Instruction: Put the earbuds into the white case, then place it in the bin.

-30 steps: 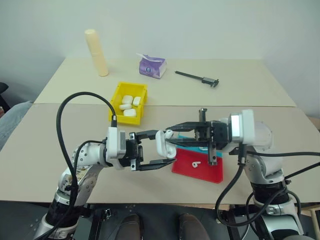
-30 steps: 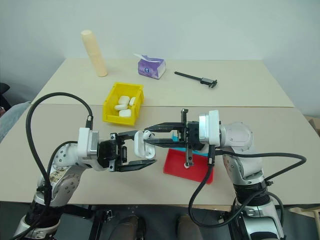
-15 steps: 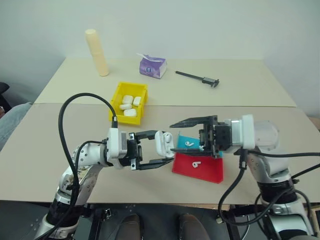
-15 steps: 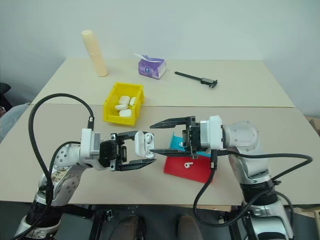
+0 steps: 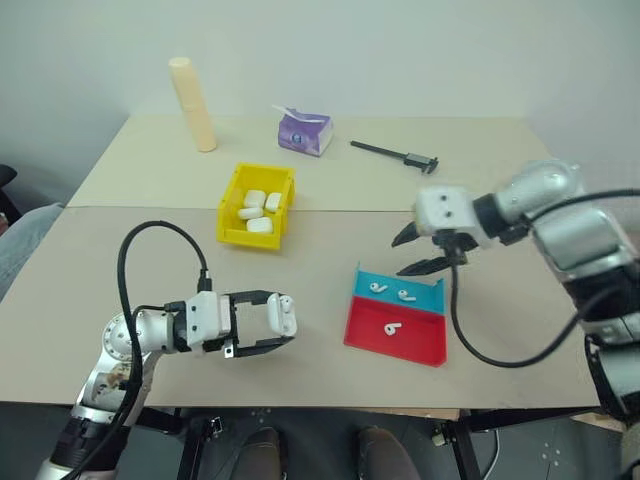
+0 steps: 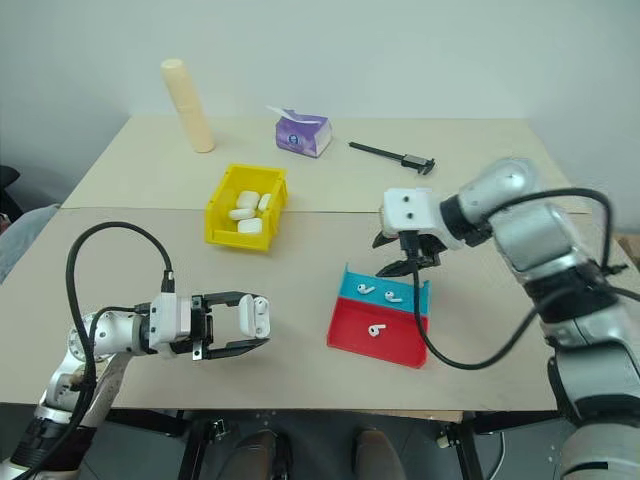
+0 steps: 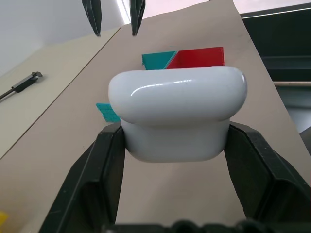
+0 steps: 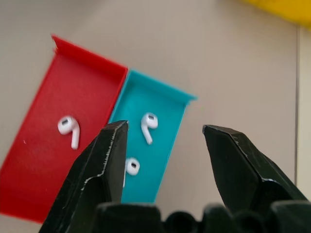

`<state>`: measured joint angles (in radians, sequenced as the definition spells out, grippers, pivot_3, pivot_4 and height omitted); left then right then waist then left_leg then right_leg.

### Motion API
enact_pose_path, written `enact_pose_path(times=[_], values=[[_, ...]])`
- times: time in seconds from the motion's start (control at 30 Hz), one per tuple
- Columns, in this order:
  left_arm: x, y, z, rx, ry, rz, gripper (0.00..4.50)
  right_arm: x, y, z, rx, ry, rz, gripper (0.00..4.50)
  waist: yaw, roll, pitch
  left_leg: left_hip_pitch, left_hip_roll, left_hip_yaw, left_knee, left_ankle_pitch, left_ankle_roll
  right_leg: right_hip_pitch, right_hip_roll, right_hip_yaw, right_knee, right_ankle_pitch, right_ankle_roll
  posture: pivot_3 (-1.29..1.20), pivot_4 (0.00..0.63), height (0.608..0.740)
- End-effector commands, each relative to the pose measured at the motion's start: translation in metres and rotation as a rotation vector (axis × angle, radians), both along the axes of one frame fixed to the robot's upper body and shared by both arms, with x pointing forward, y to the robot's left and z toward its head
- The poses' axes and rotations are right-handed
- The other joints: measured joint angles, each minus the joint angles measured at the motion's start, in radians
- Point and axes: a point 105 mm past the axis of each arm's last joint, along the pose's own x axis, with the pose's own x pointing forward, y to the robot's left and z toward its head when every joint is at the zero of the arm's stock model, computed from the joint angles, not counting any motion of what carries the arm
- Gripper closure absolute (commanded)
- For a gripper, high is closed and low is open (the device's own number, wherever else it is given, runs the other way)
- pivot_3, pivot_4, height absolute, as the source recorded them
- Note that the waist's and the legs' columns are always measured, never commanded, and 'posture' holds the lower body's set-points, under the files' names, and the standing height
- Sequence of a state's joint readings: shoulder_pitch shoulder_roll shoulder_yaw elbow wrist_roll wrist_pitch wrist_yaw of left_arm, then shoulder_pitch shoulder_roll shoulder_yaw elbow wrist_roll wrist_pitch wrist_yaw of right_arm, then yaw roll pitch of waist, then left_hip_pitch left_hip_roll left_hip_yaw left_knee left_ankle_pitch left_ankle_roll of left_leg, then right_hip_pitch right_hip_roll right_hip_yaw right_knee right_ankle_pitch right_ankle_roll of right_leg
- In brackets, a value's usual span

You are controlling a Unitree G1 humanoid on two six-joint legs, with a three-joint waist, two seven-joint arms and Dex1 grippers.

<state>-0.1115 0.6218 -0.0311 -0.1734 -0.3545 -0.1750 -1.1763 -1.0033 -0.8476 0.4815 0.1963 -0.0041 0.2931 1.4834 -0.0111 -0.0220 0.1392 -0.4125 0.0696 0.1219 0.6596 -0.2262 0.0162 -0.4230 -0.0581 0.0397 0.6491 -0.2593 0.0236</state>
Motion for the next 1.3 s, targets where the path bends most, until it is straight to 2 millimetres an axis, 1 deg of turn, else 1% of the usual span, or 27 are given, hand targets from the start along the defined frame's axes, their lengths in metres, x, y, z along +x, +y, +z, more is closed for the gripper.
enact_pose_path(times=[0.03, 0.13, 0.2, 0.33, 0.6, 0.83, 0.93, 1.0, 1.3], values=[[-0.004, -0.009, 0.007, -0.024, -0.056, -0.009, 1.74, 0.007, -0.006, -0.010, -0.092, 0.013, -0.034, 1.56, 0.002, 0.000, 0.000, -0.001, 0.000, 0.000, 0.000, 0.000, 0.000, 0.000, 0.000, 0.000, 0.000, 0.000, 0.000, 0.00, 0.150, 0.740], [-0.006, -0.011, 0.005, -0.030, -0.055, -0.004, 1.74, 0.010, -0.008, -0.020, -0.138, 0.019, -0.048, 1.56, 0.001, 0.000, 0.000, -0.002, 0.000, 0.000, 0.001, 0.000, 0.000, -0.001, 0.000, 0.000, 0.000, 0.000, 0.000, 0.00, 0.150, 0.740], [-0.007, -0.012, 0.004, -0.035, -0.053, 0.000, 1.74, 0.008, -0.007, -0.025, -0.159, 0.034, -0.039, 1.56, 0.000, 0.000, 0.000, -0.002, 0.000, 0.000, 0.001, 0.000, 0.000, -0.001, 0.000, 0.000, 0.000, 0.000, 0.000, 0.00, 0.150, 0.740], [-0.006, -0.012, 0.000, -0.032, -0.052, 0.007, 1.74, 0.009, -0.007, -0.035, -0.209, 0.016, -0.034, 1.56, 0.000, 0.000, 0.000, -0.001, 0.000, 0.000, 0.001, 0.000, 0.000, -0.001, 0.000, 0.000, 0.001, 0.000, 0.000, 0.00, 0.150, 0.740], [-0.004, -0.014, -0.001, -0.026, -0.053, 0.011, 1.74, 0.010, -0.002, -0.048, -0.227, 0.030, -0.041, 1.56, -0.002, 0.000, 0.000, -0.001, 0.000, 0.000, 0.001, 0.000, 0.000, -0.001, 0.000, 0.000, 0.001, 0.000, 0.000, 0.00, 0.150, 0.740], [-0.004, -0.012, -0.002, -0.021, -0.050, 0.017, 1.74, 0.009, -0.004, -0.059, -0.250, 0.029, -0.031, 1.56, -0.001, 0.000, 0.000, -0.001, 0.000, 0.000, 0.001, 0.000, 0.000, 0.000, 0.000, -0.001, 0.001, 0.000, 0.000, 0.00, 0.150, 0.740], [-0.004, -0.012, -0.002, -0.018, -0.052, 0.016, 1.74, 0.006, -0.007, -0.065, -0.263, 0.032, -0.023, 2.18, -0.001, 0.000, 0.000, -0.001, 0.000, 0.000, 0.001, 0.000, 0.000, 0.000, 0.000, -0.001, 0.001, 0.000, 0.000, 0.00, 0.150, 0.740], [-0.004, -0.013, -0.001, -0.019, -0.051, 0.015, 1.74, 0.005, -0.006, -0.065, -0.260, 0.030, -0.019, 2.82, -0.002, 0.000, 0.000, -0.001, 0.000, 0.000, 0.001, 0.000, 0.000, -0.001, 0.000, -0.001, 0.001, 0.000, 0.000, 0.00, 0.150, 0.740], [-0.002, -0.013, -0.001, -0.010, -0.052, 0.025, 1.74, 0.010, -0.010, -0.067, -0.270, -0.005, -0.051, 2.82, -0.001, 0.000, 0.000, 0.000, 0.000, 0.000, 0.001, 0.000, 0.000, 0.000, 0.000, -0.001, 0.001, 0.000, 0.000, 0.00, 0.150, 0.740]])
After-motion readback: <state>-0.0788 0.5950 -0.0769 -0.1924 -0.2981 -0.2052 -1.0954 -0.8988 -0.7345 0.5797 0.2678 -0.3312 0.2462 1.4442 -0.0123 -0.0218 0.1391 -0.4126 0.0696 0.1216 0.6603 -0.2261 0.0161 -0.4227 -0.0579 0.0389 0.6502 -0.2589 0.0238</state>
